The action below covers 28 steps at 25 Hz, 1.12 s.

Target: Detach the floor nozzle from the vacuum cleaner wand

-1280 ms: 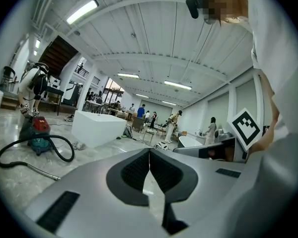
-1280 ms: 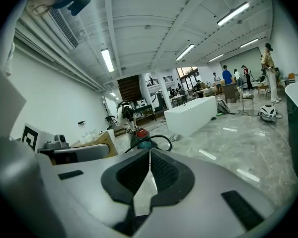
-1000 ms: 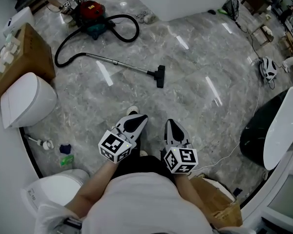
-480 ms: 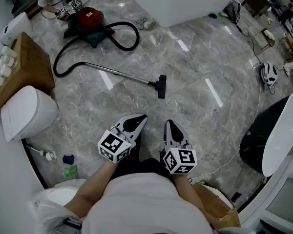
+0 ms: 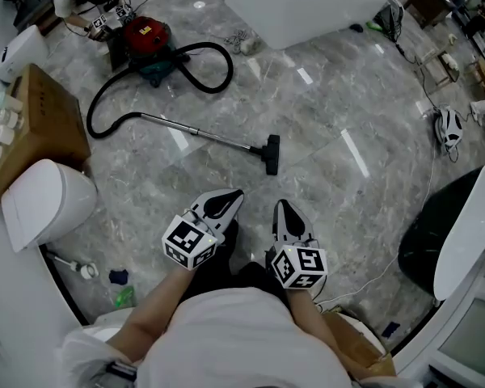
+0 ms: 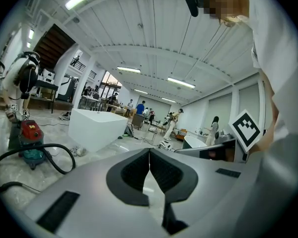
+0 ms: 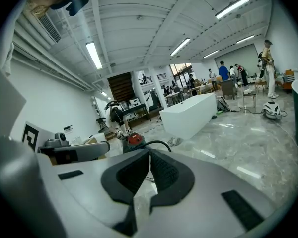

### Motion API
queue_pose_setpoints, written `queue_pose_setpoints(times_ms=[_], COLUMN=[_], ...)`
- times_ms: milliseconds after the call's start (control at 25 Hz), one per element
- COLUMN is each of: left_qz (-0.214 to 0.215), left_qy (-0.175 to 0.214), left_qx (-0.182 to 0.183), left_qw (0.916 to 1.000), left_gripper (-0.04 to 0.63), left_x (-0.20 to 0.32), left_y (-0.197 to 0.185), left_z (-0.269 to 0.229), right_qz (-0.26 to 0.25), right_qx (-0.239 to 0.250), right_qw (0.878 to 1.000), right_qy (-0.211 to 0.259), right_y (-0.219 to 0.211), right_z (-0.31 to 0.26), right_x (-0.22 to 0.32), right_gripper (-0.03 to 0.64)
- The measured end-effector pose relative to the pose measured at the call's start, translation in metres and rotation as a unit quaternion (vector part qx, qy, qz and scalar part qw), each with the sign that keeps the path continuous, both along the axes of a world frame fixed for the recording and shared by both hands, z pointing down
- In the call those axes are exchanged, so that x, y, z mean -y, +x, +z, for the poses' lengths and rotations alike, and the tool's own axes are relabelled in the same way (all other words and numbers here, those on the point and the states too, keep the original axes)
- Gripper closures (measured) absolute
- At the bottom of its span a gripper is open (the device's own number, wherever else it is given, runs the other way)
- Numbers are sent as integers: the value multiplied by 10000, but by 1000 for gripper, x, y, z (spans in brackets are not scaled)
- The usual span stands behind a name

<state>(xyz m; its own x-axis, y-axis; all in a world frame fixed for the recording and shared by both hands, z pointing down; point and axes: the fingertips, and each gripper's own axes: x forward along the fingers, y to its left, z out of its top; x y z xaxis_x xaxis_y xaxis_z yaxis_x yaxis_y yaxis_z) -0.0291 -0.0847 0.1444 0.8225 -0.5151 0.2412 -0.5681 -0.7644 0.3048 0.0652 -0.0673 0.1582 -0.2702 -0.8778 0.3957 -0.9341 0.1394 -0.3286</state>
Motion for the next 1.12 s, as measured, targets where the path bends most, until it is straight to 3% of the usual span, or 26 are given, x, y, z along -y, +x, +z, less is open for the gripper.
queue_pose_setpoints(times_ms=[200, 400, 720, 920, 1120], left_qz=[11, 76, -97, -285, -134], left_qy=[-16, 99, 141, 32, 22], left_qx=[-27, -20, 230, 289, 323], left_qw=[10000, 9999, 9996, 9992, 9994], left_gripper=[584, 585, 586, 586, 586], left_x=[39, 63, 87, 102, 120], left_y=[-11, -8, 2, 17, 38], left_z=[10, 9, 14, 24, 45], right_qz=[-69, -313, -579, -869, -1272], right_qx=[177, 12, -262, -225, -7], right_qw=[9998, 9995, 9979, 9958, 9919], right_qy=[-39, -40, -103, -154, -24], right_y=[-15, -17, 25, 46, 52], right_z=[6, 8, 16, 23, 36], right_x=[29, 46, 79, 107, 136], right_gripper=[597, 597, 597, 597, 597])
